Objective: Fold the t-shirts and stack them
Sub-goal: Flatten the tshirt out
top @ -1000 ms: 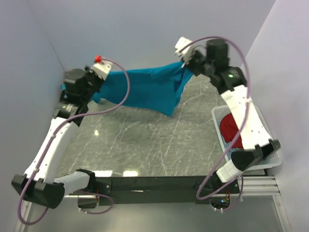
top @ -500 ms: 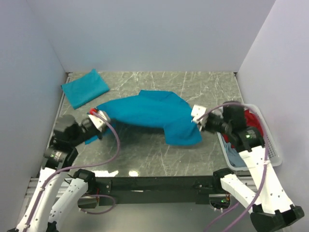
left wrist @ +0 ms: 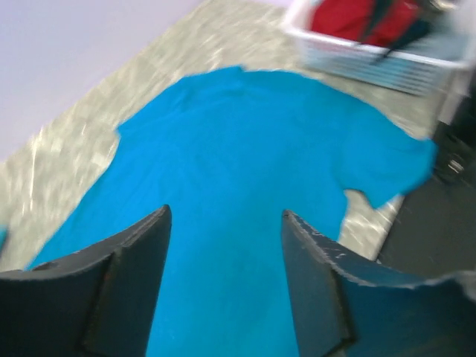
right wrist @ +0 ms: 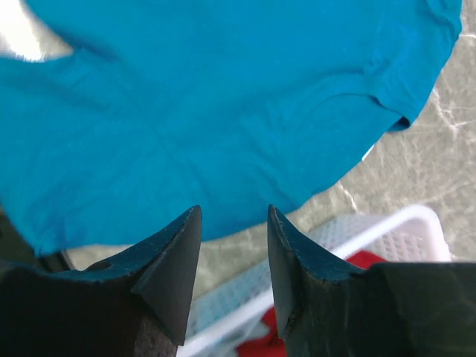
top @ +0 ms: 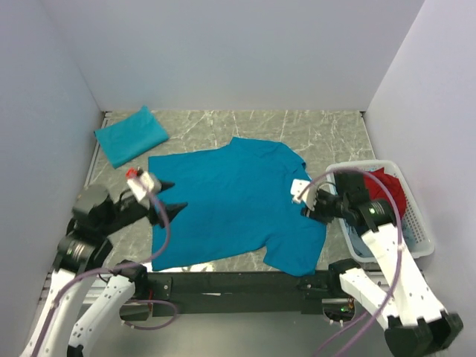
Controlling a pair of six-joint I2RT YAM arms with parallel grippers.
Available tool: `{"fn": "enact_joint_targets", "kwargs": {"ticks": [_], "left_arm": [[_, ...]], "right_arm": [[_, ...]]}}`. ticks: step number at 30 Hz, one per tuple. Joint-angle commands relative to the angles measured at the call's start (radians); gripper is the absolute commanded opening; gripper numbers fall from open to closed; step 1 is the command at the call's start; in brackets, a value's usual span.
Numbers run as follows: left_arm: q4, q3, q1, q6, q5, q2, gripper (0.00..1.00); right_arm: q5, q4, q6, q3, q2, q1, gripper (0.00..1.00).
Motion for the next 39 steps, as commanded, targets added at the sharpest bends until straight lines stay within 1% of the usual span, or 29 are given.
{"fn": "enact_joint_targets", "kwargs": {"ticks": [1,2,3,4,5,6,7,8,9,10,11,12,13,14,15,16,17,20,23,25,26,29,30,32,37,39], "left_arm": [[0.097,0.002,0.001,-0.166,-0.237,0.124,0.71],[0.108,-0.006,0.001,-0.206,-0.281,0.147,0.72],[0.115,-0.010,0.001,-0.212,-0.289,0.199,0.72],[0.122,-0.013,0.001,-0.219,-0.299,0.225,0.73],[0.128,-0.020,0.001,-0.238,-0.303,0.252,0.75],[0.127,-0.017,0.001,-0.242,-0.303,0.304,0.77],[0.124,-0.014,0.001,-0.246,-0.305,0.332,0.82],[0.112,-0.004,0.001,-0.246,-0.302,0.352,0.85],[0.105,-0.001,0.001,-0.239,-0.305,0.387,0.87],[0.101,0.002,0.001,-0.219,-0.308,0.398,0.92],[0.098,0.000,0.001,-0.208,-0.328,0.405,0.92],[0.101,-0.004,0.000,-0.202,-0.369,0.402,0.94],[0.113,-0.024,-0.002,-0.203,-0.386,0.394,0.94],[0.127,-0.035,-0.002,-0.202,-0.404,0.382,0.94],[0.148,-0.050,-0.003,-0.203,-0.438,0.354,0.94],[0.159,-0.082,-0.002,-0.214,-0.453,0.340,0.94],[0.168,-0.101,-0.002,-0.216,-0.470,0.327,0.94],[0.220,-0.182,-0.003,-0.234,-0.509,0.261,0.94],[0.285,-0.239,-0.003,-0.252,-0.552,0.182,0.96],[0.277,-0.236,-0.005,-0.259,-0.578,0.181,0.96],[0.279,-0.237,-0.003,-0.262,-0.599,0.182,0.96],[0.303,-0.247,-0.003,-0.257,-0.601,0.188,0.95],[0.311,-0.254,-0.003,-0.257,-0.592,0.188,0.95],[0.319,-0.262,-0.003,-0.254,-0.576,0.188,0.98],[0.323,-0.267,-0.003,-0.252,-0.570,0.190,0.98],[0.323,-0.267,-0.003,-0.251,-0.569,0.193,0.98]], "right_arm": [[-0.031,0.199,0.121,0.040,0.116,-0.005,0.48],[-0.030,0.280,0.208,0.050,0.156,-0.008,0.48],[-0.025,0.310,0.255,0.079,0.244,-0.007,0.48],[-0.017,0.334,0.296,0.102,0.297,-0.010,0.48],[0.010,0.380,0.385,0.128,0.343,-0.008,0.48],[0.036,0.404,0.430,0.183,0.441,-0.008,0.48],[0.067,0.430,0.477,0.213,0.492,-0.010,0.47],[0.099,0.454,0.560,0.249,0.542,-0.010,0.47],[0.137,0.450,0.580,0.336,0.652,-0.016,0.47],[0.145,0.445,0.599,0.382,0.706,-0.021,0.46],[0.157,0.442,0.652,0.428,0.813,-0.027,0.46],[0.148,0.430,0.671,0.527,0.870,-0.038,0.45],[0.145,0.418,0.712,0.583,0.926,-0.042,0.46],[0.147,0.392,0.729,0.635,1.031,-0.047,0.45],[0.150,0.376,0.741,0.740,1.084,-0.054,0.45],[0.153,0.361,0.752,0.793,1.133,-0.058,0.45],[0.151,0.335,0.754,0.880,1.218,-0.062,0.45],[0.162,0.295,0.761,1.023,1.355,-0.076,0.46],[0.176,0.295,0.761,1.115,1.443,-0.096,0.47],[0.177,0.280,0.752,1.168,1.483,-0.107,0.48],[0.174,0.252,0.749,1.223,1.526,-0.110,0.49],[0.174,0.200,0.737,1.301,1.595,-0.111,0.49],[0.170,0.191,0.735,1.312,1.606,-0.111,0.49],[0.152,0.178,0.743,1.311,1.623,-0.110,0.50],[0.105,0.149,0.735,1.306,1.646,-0.110,0.49],[0.086,0.143,0.737,1.311,1.650,-0.110,0.46]]}}
